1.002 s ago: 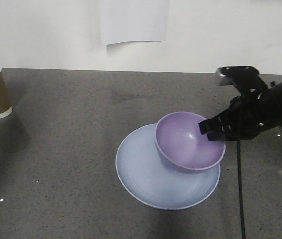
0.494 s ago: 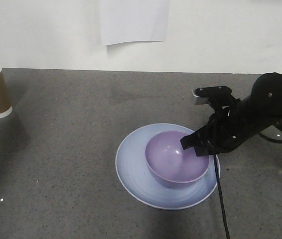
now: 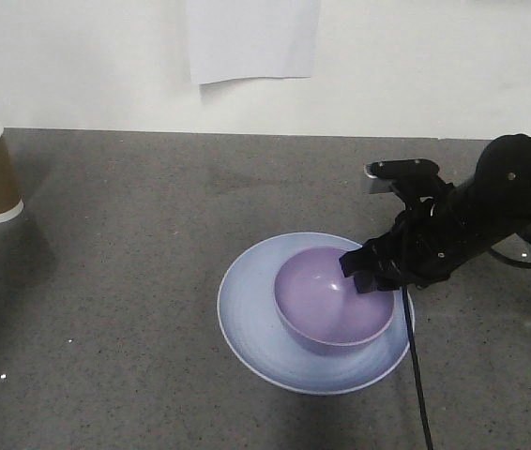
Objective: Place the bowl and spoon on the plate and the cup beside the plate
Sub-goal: 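Lower the held bowl onto the blue plate with the right gripper, then open the right gripper and withdraw it from the bowl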
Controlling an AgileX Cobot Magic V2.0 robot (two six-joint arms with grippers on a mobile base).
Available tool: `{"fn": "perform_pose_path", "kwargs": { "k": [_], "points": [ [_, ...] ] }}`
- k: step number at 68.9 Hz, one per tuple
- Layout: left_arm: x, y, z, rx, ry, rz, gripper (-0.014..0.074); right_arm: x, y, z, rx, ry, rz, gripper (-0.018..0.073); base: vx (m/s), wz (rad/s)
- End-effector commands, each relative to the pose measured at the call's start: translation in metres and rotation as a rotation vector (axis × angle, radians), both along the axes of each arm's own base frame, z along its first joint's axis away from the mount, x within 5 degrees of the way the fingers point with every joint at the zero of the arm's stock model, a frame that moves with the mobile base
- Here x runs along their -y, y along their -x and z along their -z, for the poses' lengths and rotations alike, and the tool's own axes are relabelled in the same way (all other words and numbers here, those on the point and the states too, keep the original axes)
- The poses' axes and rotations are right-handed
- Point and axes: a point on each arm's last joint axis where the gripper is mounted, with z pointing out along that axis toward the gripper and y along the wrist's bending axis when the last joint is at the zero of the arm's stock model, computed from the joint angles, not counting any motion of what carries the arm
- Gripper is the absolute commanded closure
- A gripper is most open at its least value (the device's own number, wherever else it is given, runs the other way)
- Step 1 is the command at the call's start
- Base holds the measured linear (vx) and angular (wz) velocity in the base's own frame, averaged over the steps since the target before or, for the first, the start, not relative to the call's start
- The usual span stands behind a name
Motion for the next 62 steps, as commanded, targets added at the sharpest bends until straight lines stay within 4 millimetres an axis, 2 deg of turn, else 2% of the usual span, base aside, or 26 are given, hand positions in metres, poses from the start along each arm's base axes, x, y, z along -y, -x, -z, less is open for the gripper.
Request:
{"fn": "perform_pose_path", "kwargs": {
  "k": [1,9,24,41,62],
  "points": [
    [0.002,0.003,-0.014,0.089,-0.011,0.009,0.0603,0.002,0.001,-0.033,0.129,-0.027,0.026,0.0061,0.0,0.0],
    [0.002,0.003,-0.014,0.089,-0.011,0.009,0.0603,0.006,0.008,-0.045,0.166,-0.015,0.02,0.0008,0.0,0.0],
    [0.002,0.003,-0.014,0.089,-0.011,0.009,0.0603,0.013,0.031,-0.075,0.216,-0.015,0.026,0.0018,0.0,0.0],
    [0.002,0.003,-0.014,0.089,-0.011,0.009,0.0603,0.025,0.076,-0.123,0.328,-0.037,0.015,0.004,0.0,0.0],
    [0.002,0.003,-0.014,0.089,-0.011,0.009,0.0603,0.039,0.123,-0.159,0.452,-0.057,0.021,0.0039,0.0,0.0]
  ]
}}
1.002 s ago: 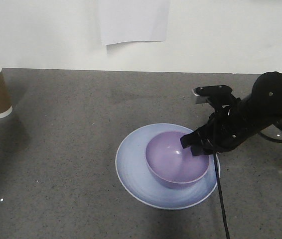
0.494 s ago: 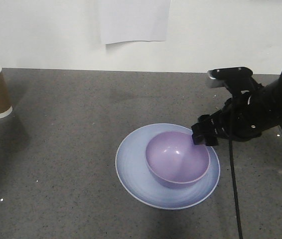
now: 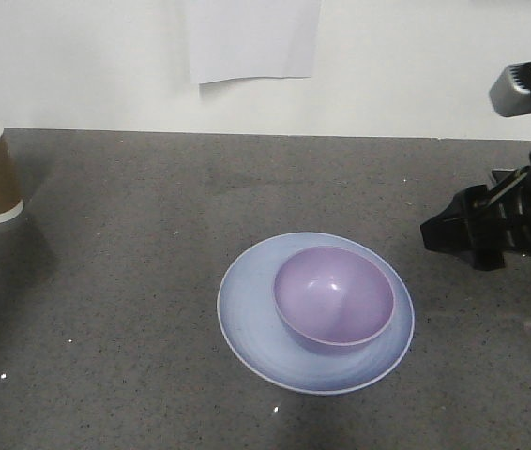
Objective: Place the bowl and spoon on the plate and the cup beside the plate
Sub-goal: 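Open the right gripper and withdraw it from the bowl, then swing the left gripper holding the spoon over the bowl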
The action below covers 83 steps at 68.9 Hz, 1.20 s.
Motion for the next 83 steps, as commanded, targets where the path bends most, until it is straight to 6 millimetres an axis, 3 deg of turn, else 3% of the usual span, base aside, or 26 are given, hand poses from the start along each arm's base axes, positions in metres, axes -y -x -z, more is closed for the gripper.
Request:
{"fn": "perform_pose_path", "kwargs": {
  "k": [1,31,53,64,83],
  "points": [
    [0.002,0.003,-0.014,0.089,-0.011,0.009,0.0603,0.004,0.012,-0.024,0.122,-0.029,0.009,0.0039,0.0,0.0],
    [0.003,0.003,-0.014,0.09,-0.007,0.021,0.0603,0.006,0.017,-0.029,0.158,-0.039,0.011,0.0039,0.0,0.0],
    [0.021,-0.003,-0.017,0.109,0.073,0.223,0.0604,0.006,0.016,-0.029,0.166,-0.041,0.011,0.0039,0.0,0.0],
    [0.044,-0.02,-0.02,0.061,0.112,0.369,0.0604,0.006,0.016,-0.03,0.168,-0.042,0.012,0.0039,0.0,0.0],
    [0.115,-0.049,-0.004,-0.067,0.089,0.685,0.0604,0.005,0.016,-0.03,0.168,-0.044,0.011,0.0039,0.0,0.0]
  ]
}}
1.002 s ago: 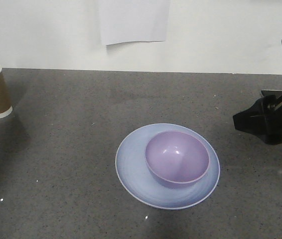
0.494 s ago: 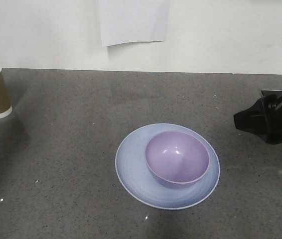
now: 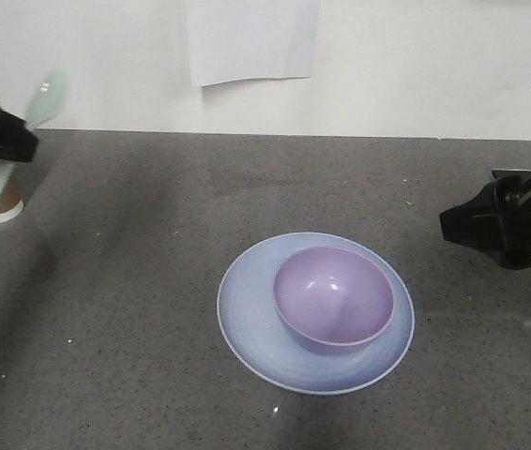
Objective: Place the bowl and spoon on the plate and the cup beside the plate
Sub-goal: 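Swing the left gripper holding the spoon over the bowl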
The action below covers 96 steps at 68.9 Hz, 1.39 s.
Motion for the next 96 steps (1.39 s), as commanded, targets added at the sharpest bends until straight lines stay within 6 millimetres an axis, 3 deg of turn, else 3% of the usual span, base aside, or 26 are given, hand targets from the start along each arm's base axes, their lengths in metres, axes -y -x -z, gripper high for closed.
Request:
{"fn": "perform_pose_path", "kwargs": {
  "k": [1,28,53,70,96],
  "points": [
    [0.028,-0.002,-0.008,0.048,0.035,0.103,0.0604,0.001,0.0,-0.016,0.102,-0.03,0.007,0.0039,0.0,0.0],
    [0.132,-0.021,0.038,-0.065,-0.03,0.43,0.0604,0.001,0.0,-0.016,0.101,-0.031,0.008,0.0039,0.0,0.0],
    [0.199,-0.032,0.064,-0.106,-0.061,0.565,0.0604,0.0,0.0,-0.016,0.1,-0.035,0.007,0.0039,0.0,0.0],
    [0.227,-0.036,0.091,-0.169,-0.094,0.616,0.0603,0.0,0.0,-0.016,0.1,-0.035,0.007,0.0039,0.0,0.0],
    [0.234,-0.046,0.113,-0.212,-0.122,0.601,0.0582,0.0,0.0,-0.016,0.1,-0.035,0.007,0.0039,0.0,0.0]
  ]
}}
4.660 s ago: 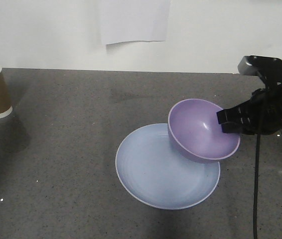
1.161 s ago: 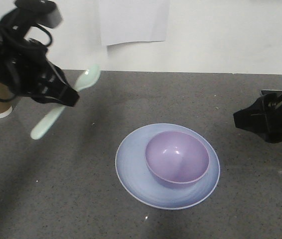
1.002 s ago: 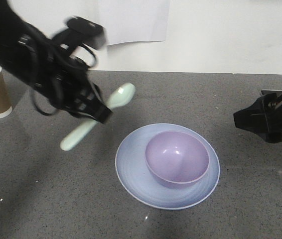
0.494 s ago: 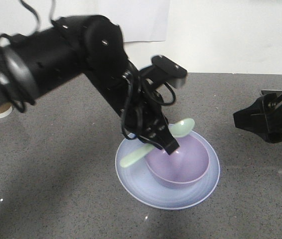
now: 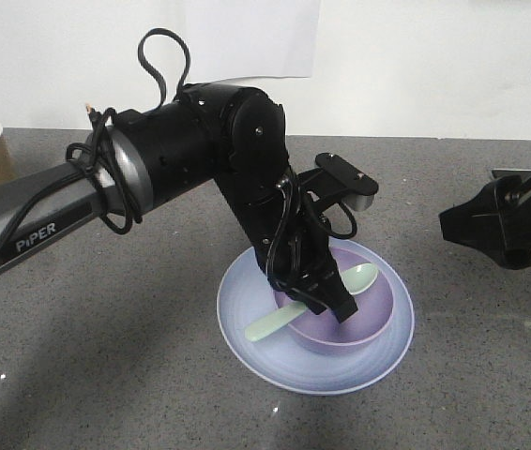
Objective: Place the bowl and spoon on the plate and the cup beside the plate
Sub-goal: 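Lower the green spoon into the bowl and open the left gripper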
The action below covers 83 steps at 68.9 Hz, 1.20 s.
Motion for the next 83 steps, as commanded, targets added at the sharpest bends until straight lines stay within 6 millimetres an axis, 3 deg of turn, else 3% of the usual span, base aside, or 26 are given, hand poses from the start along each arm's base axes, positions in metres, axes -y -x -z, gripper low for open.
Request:
{"fn": "perform_pose_path", "kwargs": {
  "k": [1,16,43,61,72,83],
  "points": [
    [-0.002,0.006,-0.032,0.063,0.08,-0.012,0.058,0.0,0.0,-0.016,0.101,-0.034,0.007,0.0039,0.0,0.0],
    [-0.002,0.006,-0.032,0.059,0.081,-0.027,0.0503,0.0,0.0,-0.016,0.101,-0.034,0.007,0.0039,0.0,0.0],
    [-0.002,0.006,-0.032,0.059,0.081,-0.028,0.0284,0.0,0.0,-0.016,0.101,-0.034,0.007,0.0039,0.0,0.0],
    [-0.001,0.006,-0.035,0.064,0.087,-0.032,0.022,0.0,0.0,-0.016,0.101,-0.034,0.007,0.0039,0.0,0.0],
    [-0.003,0.003,-0.056,0.102,0.104,-0.073,0.0219,0.0,0.001,-0.016,0.098,-0.033,0.007,0.0039,0.0,0.0],
    [-0.019,-0.002,-0.097,0.236,0.132,-0.161,0.0219,0.0,0.001,-0.016,0.098,-0.033,0.007,0.0039,0.0,0.0]
  ]
}}
